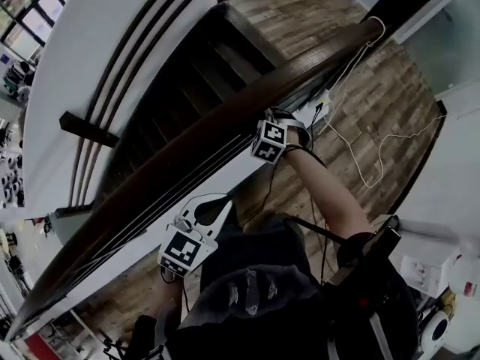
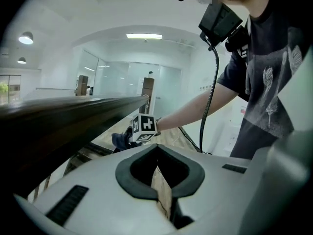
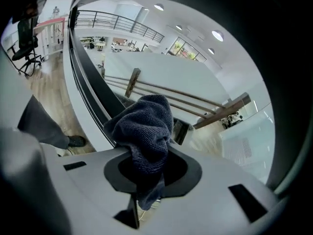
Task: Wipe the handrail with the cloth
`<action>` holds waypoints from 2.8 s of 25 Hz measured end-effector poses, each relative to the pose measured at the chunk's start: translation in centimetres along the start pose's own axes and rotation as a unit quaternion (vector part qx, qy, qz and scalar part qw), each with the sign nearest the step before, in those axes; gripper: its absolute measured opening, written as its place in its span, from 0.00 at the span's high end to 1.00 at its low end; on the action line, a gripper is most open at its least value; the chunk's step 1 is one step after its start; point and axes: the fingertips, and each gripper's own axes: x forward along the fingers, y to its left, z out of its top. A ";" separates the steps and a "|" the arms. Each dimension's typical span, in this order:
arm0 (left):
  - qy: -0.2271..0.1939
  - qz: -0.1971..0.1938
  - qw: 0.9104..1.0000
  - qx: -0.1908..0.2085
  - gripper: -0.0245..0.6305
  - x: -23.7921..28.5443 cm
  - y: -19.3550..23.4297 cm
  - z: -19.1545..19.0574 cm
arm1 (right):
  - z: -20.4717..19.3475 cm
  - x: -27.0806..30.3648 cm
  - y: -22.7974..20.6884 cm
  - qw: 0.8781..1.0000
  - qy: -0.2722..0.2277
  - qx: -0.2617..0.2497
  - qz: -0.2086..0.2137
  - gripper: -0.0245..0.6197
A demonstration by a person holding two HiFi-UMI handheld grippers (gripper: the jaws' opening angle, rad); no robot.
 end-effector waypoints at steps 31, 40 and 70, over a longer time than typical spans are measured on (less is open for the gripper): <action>0.066 0.093 0.993 -0.029 0.95 26.7 -4.3 13.5 | -27.7 4.7 -29.0 0.999 -0.005 0.036 -0.029 0.88; 0.047 0.114 0.992 -0.035 0.95 25.4 -3.9 12.5 | -25.2 0.3 -23.5 0.995 -0.072 0.066 0.026 0.88; -0.081 0.106 0.991 -0.030 0.95 8.4 -7.5 8.9 | -2.2 -33.1 4.2 0.714 -0.512 0.283 0.385 0.88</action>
